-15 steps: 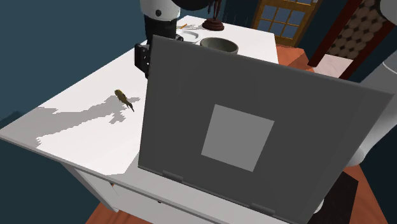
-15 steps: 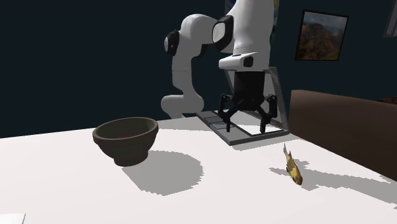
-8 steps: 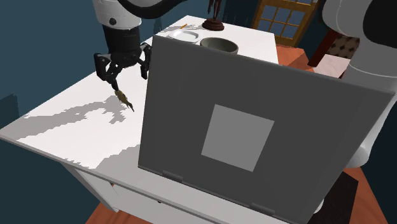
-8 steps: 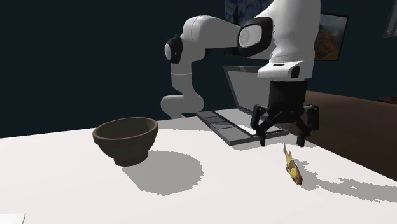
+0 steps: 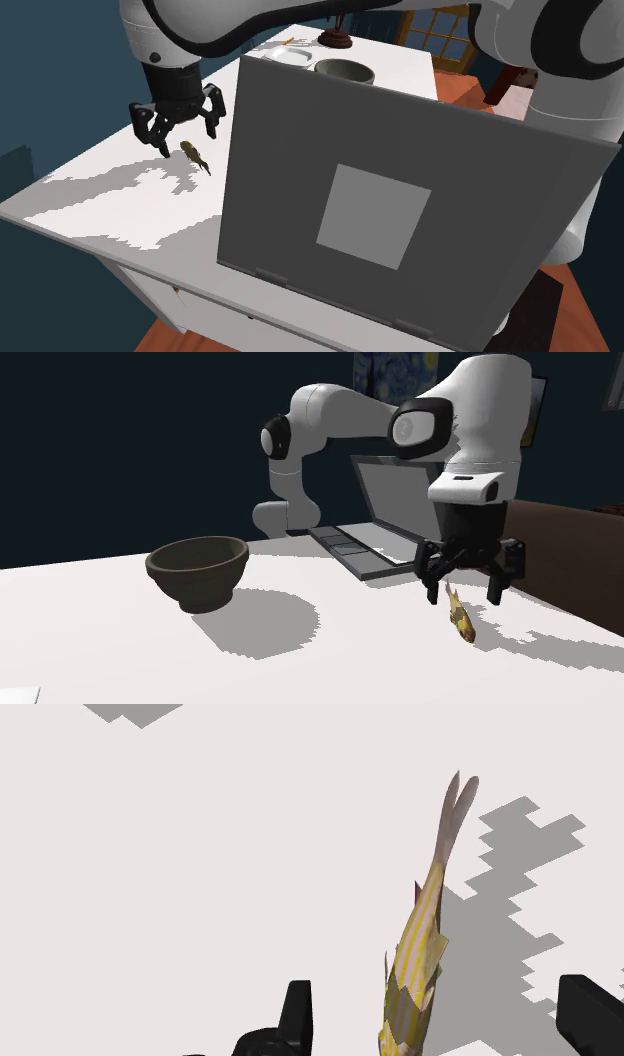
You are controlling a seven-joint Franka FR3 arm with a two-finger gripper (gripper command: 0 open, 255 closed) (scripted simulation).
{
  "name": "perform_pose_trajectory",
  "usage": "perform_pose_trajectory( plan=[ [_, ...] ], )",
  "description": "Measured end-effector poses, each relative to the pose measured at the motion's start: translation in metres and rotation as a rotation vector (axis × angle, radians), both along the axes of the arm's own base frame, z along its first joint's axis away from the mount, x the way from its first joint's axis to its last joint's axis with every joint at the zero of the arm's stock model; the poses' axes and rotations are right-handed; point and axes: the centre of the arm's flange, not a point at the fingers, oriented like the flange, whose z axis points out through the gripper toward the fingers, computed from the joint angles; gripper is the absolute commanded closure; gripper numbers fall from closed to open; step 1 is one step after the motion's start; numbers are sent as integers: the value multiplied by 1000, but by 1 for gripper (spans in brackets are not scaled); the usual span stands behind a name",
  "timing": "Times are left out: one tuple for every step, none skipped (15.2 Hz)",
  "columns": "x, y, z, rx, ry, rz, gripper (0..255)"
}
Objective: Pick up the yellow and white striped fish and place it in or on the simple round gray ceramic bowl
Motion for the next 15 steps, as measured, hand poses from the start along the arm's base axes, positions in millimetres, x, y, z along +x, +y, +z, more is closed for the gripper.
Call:
perform_pose_trajectory(
  plan=[
    [0, -1, -5, 1, -1, -1, 0],
    [0, -1, -8, 2, -3, -2, 0],
    [0, -1, -9, 3, -4, -2, 0],
    [1, -2, -9, 4, -6, -4, 0],
    [1, -2, -8, 5, -7, -5, 0],
    [1, -2, -8, 6, -8, -6, 0],
    [2, -3, -8, 6, -8, -5, 0],
    [2, -2, -8, 6, -8, -5, 0],
    [2, -2, -8, 6, -8, -6, 255],
    [2, -2, -8, 6, -9, -6, 255],
    [2, -2, -8, 6, -9, -6, 255],
    [2, -1, -8, 6, -9, -5, 255],
    [2, -1, -9, 6, -10, -5, 255],
    [3, -1, -9, 5, -10, -5, 255],
    [3, -1, -8, 5, -10, -5, 255]
  ],
)
